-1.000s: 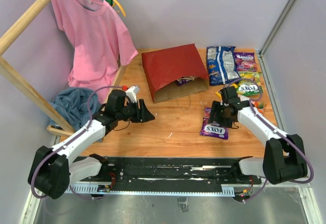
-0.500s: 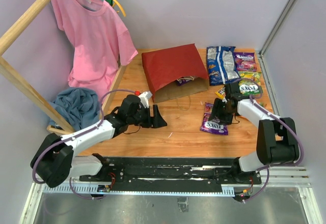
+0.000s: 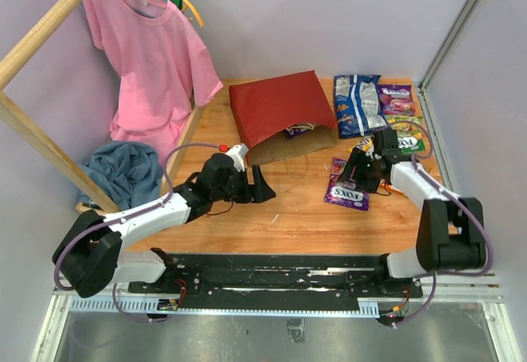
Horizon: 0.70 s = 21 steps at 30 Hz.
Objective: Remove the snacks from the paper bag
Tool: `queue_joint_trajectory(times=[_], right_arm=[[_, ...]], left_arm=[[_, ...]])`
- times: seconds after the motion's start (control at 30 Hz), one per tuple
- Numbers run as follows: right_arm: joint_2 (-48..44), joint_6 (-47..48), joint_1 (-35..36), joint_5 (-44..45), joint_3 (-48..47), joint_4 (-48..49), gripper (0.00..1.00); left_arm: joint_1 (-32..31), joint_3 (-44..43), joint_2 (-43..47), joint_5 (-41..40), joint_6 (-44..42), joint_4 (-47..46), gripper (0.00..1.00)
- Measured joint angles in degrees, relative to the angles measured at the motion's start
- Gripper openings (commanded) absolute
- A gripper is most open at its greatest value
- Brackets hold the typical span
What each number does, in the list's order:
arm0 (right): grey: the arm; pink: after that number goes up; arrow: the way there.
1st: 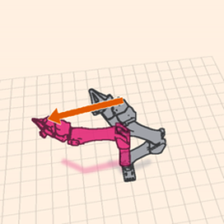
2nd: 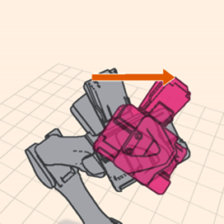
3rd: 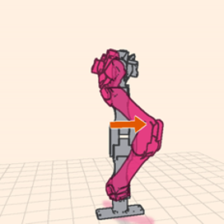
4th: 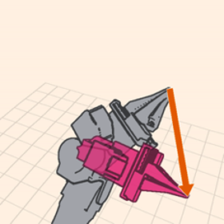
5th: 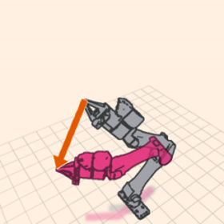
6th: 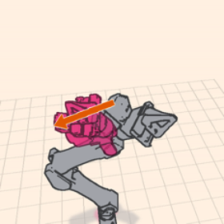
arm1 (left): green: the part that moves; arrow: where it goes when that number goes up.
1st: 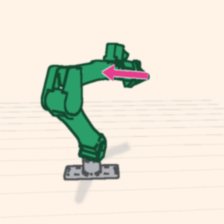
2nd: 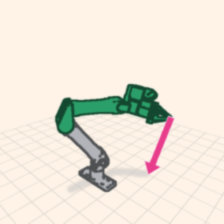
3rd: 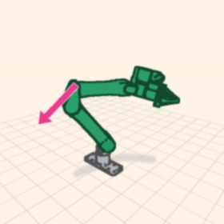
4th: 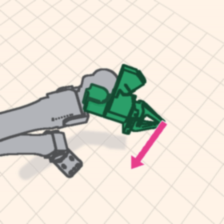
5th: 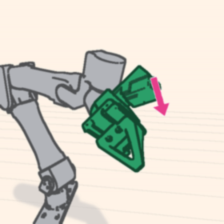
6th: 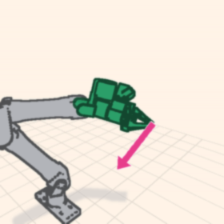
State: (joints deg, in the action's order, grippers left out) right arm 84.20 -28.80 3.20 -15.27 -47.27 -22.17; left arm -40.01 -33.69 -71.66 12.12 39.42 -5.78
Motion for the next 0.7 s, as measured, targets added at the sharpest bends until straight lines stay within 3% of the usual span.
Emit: queue_joint_trajectory(times=[0.17, 0.27, 0.33, 0.43, 0.6, 0.7], right_arm=[[-12.85, -4.94, 0.35, -5.11, 6.86, 10.62, 0.73], [-20.13, -10.10, 2.78, -6.49, 12.35, 20.74, 0.84], [-23.89, -13.51, 6.71, -5.92, 14.99, 26.43, 0.99], [-27.15, -16.26, 13.77, -1.73, 15.67, 31.95, 0.98], [-22.32, -22.73, 17.51, 1.86, 15.65, 44.11, 0.99], [-10.64, -30.97, 17.66, 1.62, 16.83, 58.05, 0.99]], left_arm=[[0.00, -2.71, 1.49, -0.52, -0.52, 1.57, 0.84], [0.00, -3.26, 2.60, -0.57, -0.83, 1.64, 0.84], [0.00, -3.28, 3.26, -0.72, -1.05, 1.99, 0.84], [0.00, -3.19, 4.68, -0.98, -1.46, 2.93, 0.84], [0.02, -3.15, 9.73, -1.60, -2.58, 5.60, 0.88], [0.31, -3.13, 14.67, -1.99, -3.63, 7.45, 0.90]])
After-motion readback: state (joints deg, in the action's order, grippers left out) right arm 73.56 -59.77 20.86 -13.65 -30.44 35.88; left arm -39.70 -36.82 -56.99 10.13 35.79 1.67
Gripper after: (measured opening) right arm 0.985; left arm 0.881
